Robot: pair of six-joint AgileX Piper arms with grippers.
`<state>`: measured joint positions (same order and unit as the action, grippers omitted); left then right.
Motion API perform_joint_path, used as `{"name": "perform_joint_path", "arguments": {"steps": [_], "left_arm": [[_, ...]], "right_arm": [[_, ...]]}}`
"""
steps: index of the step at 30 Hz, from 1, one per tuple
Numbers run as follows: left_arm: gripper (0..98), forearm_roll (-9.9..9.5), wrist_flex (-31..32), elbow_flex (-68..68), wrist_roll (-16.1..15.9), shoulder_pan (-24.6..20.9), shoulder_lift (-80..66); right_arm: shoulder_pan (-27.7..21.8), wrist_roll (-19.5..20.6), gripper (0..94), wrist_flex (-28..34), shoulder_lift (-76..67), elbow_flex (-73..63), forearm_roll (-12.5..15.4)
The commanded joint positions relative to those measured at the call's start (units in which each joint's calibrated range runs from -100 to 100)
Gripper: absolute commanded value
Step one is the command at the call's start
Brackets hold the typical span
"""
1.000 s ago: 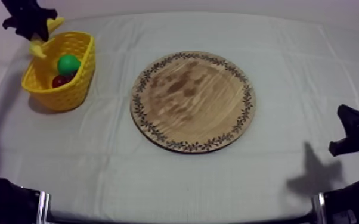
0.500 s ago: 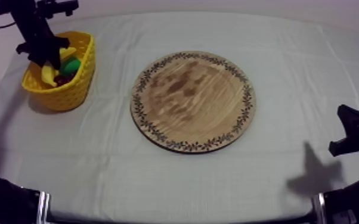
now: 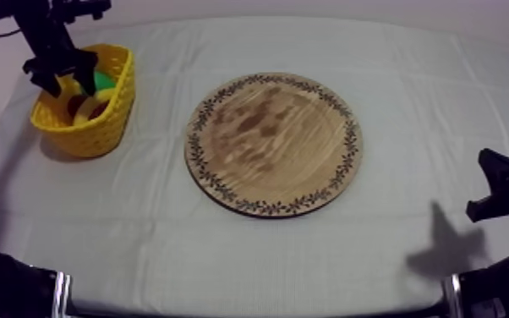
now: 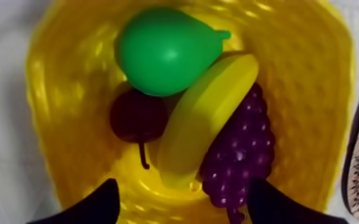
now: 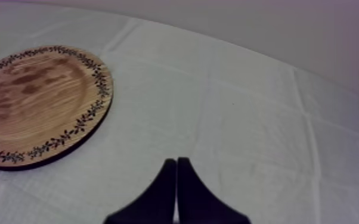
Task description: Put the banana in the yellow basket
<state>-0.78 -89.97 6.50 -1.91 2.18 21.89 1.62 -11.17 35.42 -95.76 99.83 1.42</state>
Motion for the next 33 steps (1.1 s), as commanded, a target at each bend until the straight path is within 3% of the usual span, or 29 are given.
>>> {"name": "perform_joint_path", "arguments": {"steps": [1,6,12,18,24,28,33], "left_arm": [[83.3,-0.3,0.01,-0.55,0.33,0.13,-1.42],[80.6,-0.6,0.64,-1.45,0.99,0.3,-6.51],[68.6,0.46,6.17,1.91,1.81,0.01,-14.79],[52.7,0.89,19.87,13.04,1.45,-0.05,-26.25],[43.7,0.94,36.38,29.08,1.28,-0.2,-40.69],[38.0,0.75,47.32,41.65,2.39,-0.04,-51.02],[31.0,-0.04,56.41,54.71,4.49,0.2,-62.52]], "right_arm": [[-0.01,0.01,0.2,-0.02,0.0,0.05,0.02],[-0.01,0.01,0.2,-0.02,0.0,0.05,0.02],[-0.01,0.01,0.2,-0.02,0.0,0.05,0.02],[-0.01,0.01,0.2,-0.02,0.0,0.05,0.02],[-0.01,0.01,0.2,-0.02,0.0,0.05,0.02],[-0.01,0.01,0.2,-0.02,0.0,0.05,0.02],[-0.01,0.01,0.2,-0.02,0.0,0.05,0.02]]}}
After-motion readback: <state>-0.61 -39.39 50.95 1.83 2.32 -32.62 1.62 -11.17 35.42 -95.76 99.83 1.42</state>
